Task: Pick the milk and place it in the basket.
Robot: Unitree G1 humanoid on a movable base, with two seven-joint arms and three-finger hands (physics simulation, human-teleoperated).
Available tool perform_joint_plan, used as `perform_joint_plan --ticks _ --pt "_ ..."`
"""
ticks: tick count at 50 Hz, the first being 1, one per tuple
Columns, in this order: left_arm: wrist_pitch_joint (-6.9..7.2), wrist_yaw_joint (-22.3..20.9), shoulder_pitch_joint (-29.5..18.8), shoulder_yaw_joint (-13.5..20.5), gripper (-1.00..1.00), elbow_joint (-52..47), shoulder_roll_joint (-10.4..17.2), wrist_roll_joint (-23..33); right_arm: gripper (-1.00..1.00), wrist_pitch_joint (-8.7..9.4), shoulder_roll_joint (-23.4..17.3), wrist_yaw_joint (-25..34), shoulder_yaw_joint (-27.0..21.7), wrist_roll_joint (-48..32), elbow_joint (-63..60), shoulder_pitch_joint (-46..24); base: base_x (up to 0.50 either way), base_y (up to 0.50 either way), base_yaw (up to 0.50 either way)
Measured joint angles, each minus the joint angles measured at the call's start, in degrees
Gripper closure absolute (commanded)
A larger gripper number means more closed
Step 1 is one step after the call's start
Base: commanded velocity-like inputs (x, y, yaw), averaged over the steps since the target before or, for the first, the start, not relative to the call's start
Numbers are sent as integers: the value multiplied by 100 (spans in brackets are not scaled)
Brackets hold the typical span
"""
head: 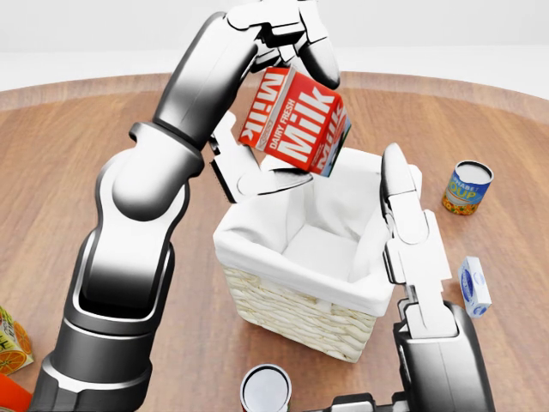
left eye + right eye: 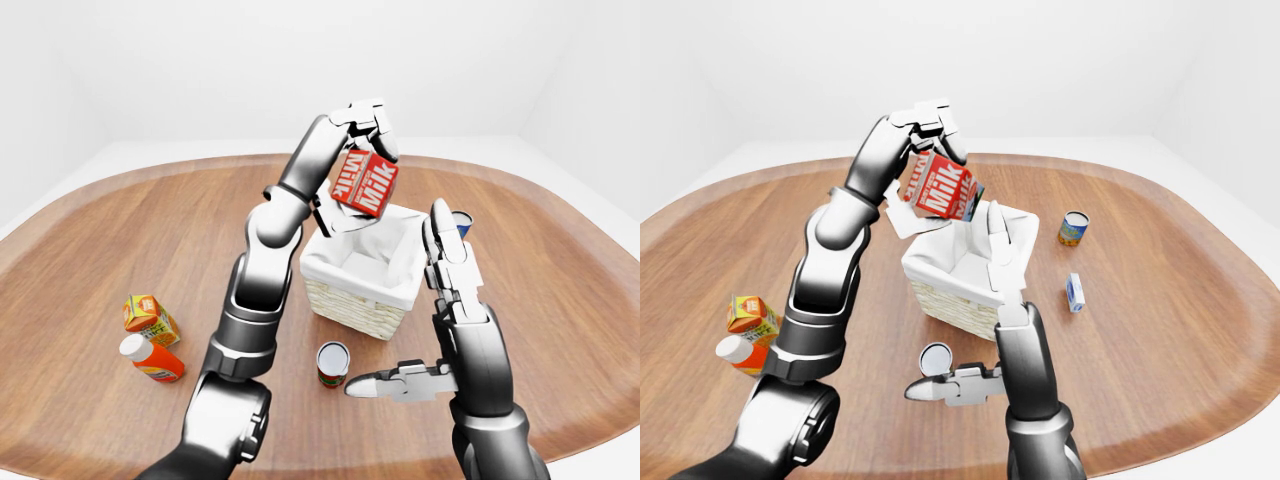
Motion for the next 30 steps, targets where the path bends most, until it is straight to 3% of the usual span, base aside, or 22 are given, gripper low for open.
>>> perform_joint_plan --ticks 30 --pt "0 497 -584 -28 100 2320 -367 -135 -100 0 -2 3 -1 20 4 4 0 0 0"
